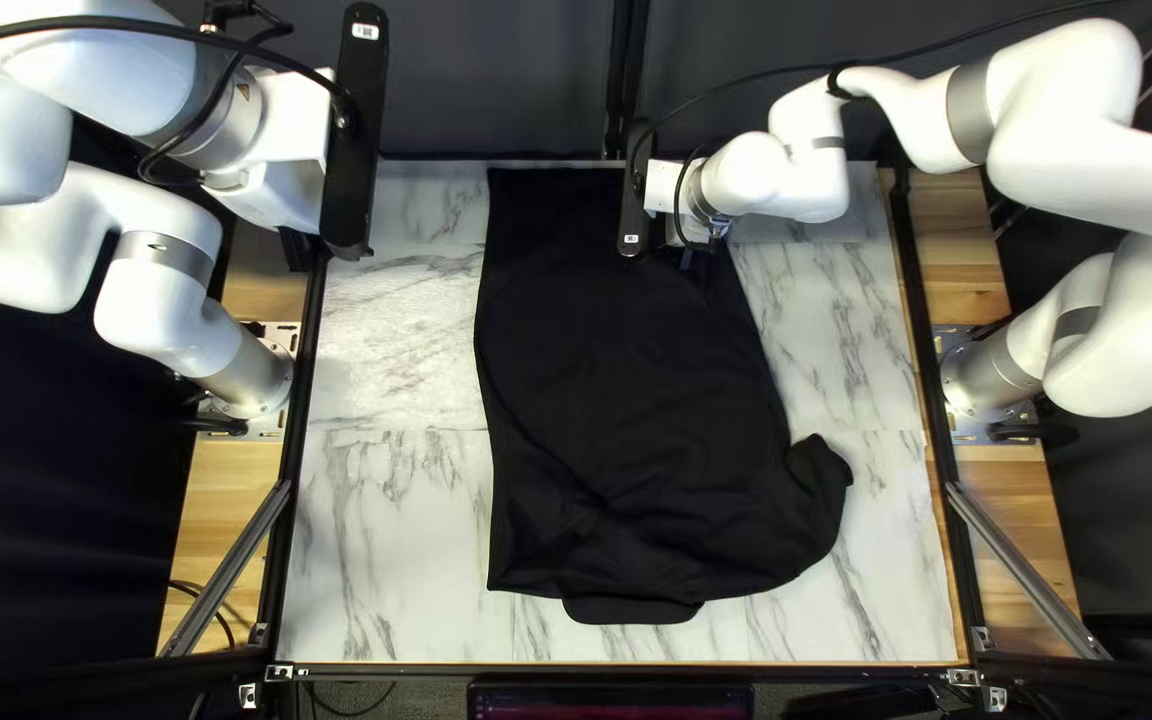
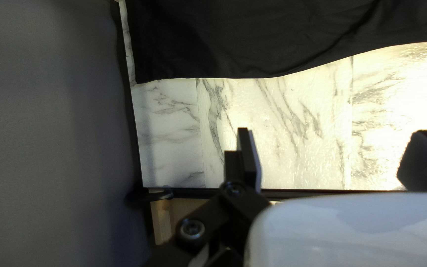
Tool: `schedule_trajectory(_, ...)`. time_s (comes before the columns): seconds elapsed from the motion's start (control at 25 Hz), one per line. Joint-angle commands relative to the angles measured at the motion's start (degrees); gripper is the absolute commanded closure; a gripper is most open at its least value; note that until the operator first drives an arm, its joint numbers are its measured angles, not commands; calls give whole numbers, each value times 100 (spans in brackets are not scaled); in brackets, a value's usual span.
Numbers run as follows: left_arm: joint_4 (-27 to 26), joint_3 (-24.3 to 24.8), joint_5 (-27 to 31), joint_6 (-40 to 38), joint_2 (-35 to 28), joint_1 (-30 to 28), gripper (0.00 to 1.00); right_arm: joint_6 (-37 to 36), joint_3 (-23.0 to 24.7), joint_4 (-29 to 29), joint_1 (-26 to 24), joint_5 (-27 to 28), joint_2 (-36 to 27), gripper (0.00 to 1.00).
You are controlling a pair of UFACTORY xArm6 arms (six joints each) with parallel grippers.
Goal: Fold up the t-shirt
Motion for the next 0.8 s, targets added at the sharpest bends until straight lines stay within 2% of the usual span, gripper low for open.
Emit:
schedule_trajectory(0.04,0,0,0,0,0,0,0,312,143,-746,73,202,-120,0)
schedule_trajectory(0.28,0,0,0,0,0,0,0,333,275,-1072,6,205,-148,0)
schedule_trajectory(0.48,0,0,0,0,0,0,0,248,169,-1215,-38,198,-17,0)
schedule_trajectory(0.8,0,0,0,0,0,0,0,477,5,-1782,-106,291,202,0)
